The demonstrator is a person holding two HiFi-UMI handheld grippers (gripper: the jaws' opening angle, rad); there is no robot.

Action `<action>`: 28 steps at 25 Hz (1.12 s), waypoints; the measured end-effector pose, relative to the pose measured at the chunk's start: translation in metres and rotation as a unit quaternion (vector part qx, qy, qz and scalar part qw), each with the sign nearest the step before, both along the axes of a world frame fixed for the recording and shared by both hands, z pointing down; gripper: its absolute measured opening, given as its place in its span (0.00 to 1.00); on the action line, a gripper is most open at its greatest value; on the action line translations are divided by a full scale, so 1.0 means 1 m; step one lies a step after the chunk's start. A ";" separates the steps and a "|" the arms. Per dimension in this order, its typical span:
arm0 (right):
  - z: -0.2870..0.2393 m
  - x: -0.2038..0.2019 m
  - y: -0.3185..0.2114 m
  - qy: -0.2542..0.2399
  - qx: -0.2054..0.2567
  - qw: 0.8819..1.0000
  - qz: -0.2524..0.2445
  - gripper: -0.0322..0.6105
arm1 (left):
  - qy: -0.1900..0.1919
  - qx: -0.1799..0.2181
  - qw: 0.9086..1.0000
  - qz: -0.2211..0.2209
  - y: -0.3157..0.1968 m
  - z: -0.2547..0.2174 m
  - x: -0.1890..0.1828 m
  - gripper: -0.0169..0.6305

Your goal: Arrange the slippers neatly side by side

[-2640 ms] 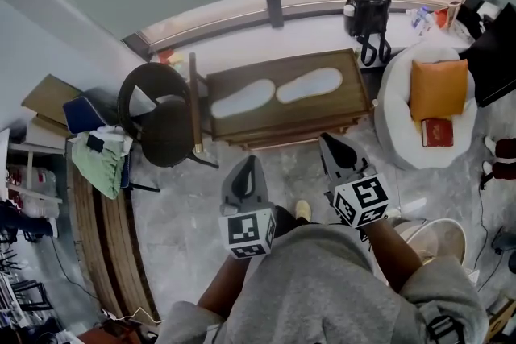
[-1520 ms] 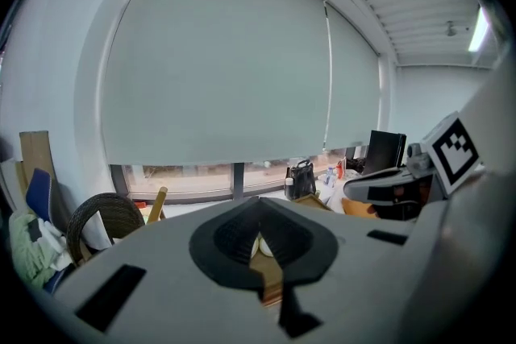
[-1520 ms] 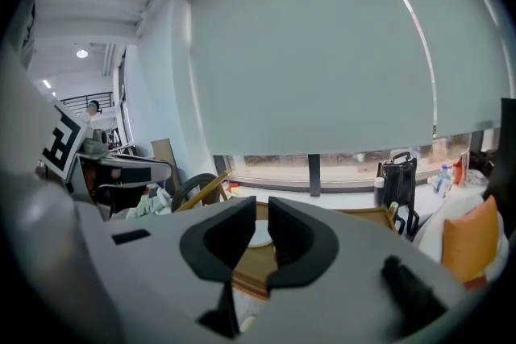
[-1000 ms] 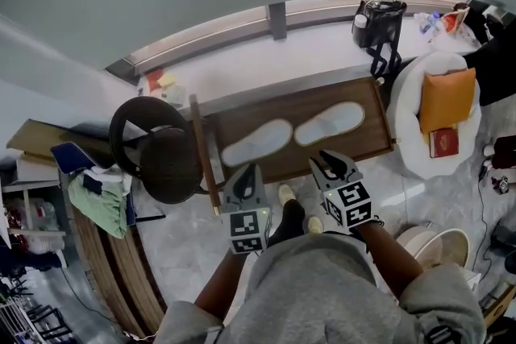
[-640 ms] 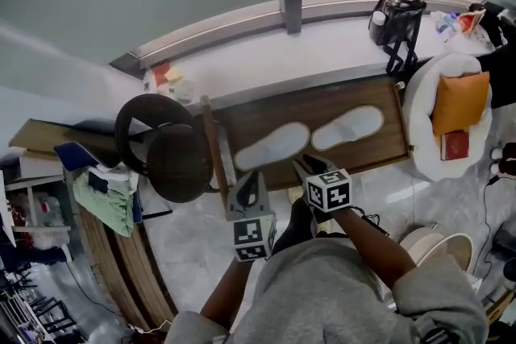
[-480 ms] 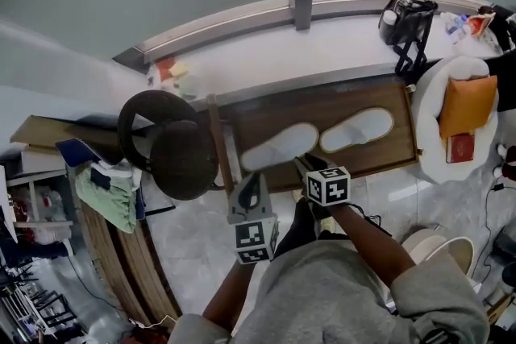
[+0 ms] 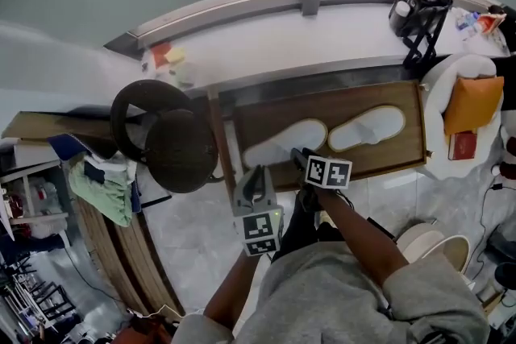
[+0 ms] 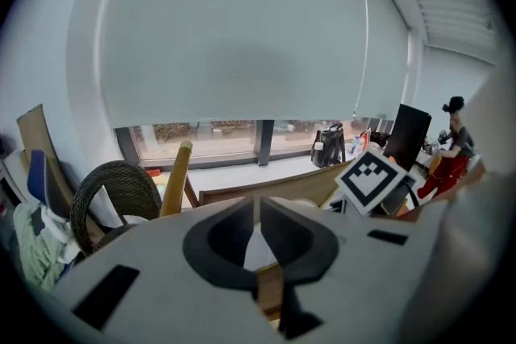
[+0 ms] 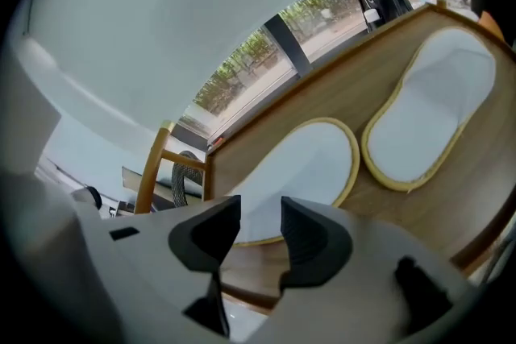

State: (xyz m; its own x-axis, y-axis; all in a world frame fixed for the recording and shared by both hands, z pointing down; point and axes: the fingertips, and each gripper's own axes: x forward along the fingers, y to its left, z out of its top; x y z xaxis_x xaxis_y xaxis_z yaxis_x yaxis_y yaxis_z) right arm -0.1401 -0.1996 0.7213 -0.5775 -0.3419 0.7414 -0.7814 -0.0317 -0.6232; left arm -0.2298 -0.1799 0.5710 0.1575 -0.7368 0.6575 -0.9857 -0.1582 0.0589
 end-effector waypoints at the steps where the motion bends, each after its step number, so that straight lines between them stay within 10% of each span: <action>1: 0.004 -0.002 0.000 -0.002 -0.011 1.000 0.010 0.29 | -0.004 -0.004 1.000 0.000 0.000 0.005 -0.001 0.05; 9: 0.020 -0.015 -0.005 -0.010 -0.072 0.997 0.041 0.28 | -0.007 -0.022 1.000 -0.015 0.001 0.019 -0.012 0.05; 13: 0.028 -0.015 -0.006 0.006 -0.085 0.995 0.048 0.12 | -0.007 -0.023 1.000 -0.018 0.002 0.020 -0.017 0.05; 28: -0.031 -0.005 -0.015 -0.023 -0.015 0.999 0.019 0.10 | 0.000 -0.018 1.000 0.006 0.004 0.014 0.002 0.05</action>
